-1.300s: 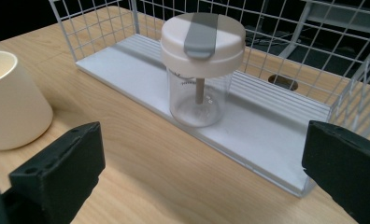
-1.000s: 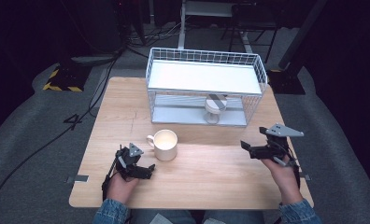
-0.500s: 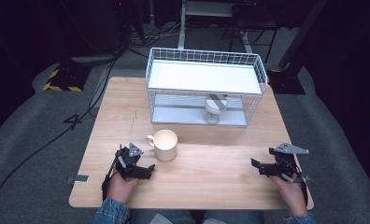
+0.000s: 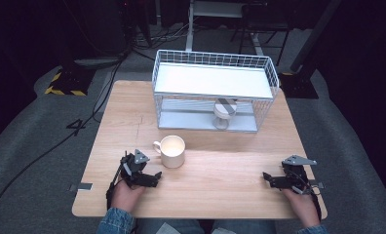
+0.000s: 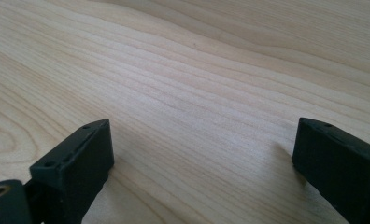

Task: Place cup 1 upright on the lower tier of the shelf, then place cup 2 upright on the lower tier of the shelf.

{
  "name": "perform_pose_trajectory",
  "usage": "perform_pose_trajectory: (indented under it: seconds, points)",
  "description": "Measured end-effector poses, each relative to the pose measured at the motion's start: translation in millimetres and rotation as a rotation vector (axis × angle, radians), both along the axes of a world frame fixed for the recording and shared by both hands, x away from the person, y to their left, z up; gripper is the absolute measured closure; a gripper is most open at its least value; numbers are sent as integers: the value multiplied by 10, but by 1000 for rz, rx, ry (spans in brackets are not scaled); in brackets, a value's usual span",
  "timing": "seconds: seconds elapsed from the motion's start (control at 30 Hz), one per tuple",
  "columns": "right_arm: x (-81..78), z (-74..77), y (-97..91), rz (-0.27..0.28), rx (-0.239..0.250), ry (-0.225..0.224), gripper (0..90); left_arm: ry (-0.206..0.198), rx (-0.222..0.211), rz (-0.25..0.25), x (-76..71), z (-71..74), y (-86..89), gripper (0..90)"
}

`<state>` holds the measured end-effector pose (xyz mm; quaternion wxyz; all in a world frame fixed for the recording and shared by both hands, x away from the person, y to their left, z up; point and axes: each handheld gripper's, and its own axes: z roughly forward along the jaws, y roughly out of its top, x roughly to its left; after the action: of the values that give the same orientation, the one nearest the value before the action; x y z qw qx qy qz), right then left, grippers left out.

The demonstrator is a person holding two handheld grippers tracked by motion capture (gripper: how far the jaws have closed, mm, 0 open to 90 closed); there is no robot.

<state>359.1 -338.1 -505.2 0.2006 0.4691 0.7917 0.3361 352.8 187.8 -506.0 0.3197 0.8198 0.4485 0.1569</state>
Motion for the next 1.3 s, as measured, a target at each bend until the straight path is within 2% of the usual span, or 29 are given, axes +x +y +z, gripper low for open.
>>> perform_pose_trajectory:
  seconds: [0.37,0.63,0.83,0.93,1.07,1.17,1.2,1.3]
  points:
    - [6,-3,0,6,-6,0,41,-1,2,0,-1,1,1,2]
    - [11,-4,2,4,-8,2,34,5,3,23,-17,9,-11,1]
    - [14,-5,5,3,-7,2,31,-4,-25,33,-57,63,-12,1]
    - [14,-5,6,3,-7,3,31,-32,-26,18,-88,122,-31,1]
    - [18,-5,8,3,-8,4,27,-74,-48,4,-160,207,-58,1]
    - [18,-5,8,3,-8,4,27,-108,-75,-17,-222,259,-80,2]
    - [18,-5,8,3,-8,4,27,-133,-76,-28,-233,275,-85,3]
    - [20,-5,9,4,-8,5,24,-161,-120,-48,-257,313,-128,3]
